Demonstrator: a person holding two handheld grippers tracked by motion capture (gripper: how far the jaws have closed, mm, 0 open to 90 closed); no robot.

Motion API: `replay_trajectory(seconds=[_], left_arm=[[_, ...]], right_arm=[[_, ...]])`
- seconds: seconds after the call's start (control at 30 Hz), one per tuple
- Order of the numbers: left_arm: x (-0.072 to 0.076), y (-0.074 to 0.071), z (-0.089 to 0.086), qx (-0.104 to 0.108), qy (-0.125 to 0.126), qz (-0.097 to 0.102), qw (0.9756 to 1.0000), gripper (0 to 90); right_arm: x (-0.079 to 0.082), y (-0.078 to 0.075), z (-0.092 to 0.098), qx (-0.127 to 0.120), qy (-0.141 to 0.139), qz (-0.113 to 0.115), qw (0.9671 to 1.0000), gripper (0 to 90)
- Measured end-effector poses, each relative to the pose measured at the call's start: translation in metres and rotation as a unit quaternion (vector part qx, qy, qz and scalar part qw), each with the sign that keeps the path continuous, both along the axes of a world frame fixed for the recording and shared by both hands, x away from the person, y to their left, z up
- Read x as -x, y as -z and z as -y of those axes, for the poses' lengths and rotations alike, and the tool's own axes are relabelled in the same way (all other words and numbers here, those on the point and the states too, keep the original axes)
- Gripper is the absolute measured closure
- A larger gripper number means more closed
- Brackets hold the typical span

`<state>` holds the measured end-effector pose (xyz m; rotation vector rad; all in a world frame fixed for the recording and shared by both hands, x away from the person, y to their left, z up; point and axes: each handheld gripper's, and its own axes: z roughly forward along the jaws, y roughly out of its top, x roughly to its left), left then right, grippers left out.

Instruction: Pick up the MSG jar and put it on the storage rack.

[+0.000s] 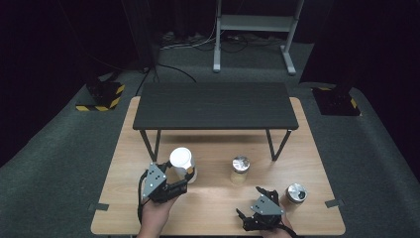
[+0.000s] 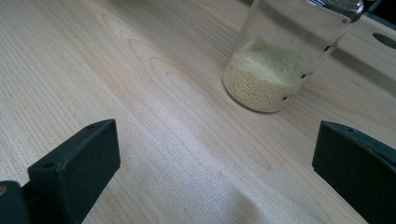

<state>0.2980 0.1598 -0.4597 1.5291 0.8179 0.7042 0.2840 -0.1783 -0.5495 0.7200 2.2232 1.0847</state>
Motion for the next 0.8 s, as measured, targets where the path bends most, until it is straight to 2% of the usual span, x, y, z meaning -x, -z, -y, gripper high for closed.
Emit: replay_trajectory(seconds=[0.1, 0.27, 0.8], left_arm=[[0.001, -0.005, 0.000, -0.003, -0.001, 0.003, 1.0000, 30.7], [0.002, -0.011, 0.000, 0.003, -0.001, 0.004, 1.0000, 30.8], [0.002, -0.032, 0.003, -0.007, -0.003, 0.017, 0.9998, 30.8]], right_arm=[[0.000, 0.000, 0.000, 0.001, 0.000, -0.001, 1.0000, 0.0], [0.000, 0.000, 0.000, 0.002, 0.000, 0.000, 1.0000, 0.0], [0.000, 0.000, 0.000, -0.001, 0.001, -0.001, 1.0000, 0.0]])
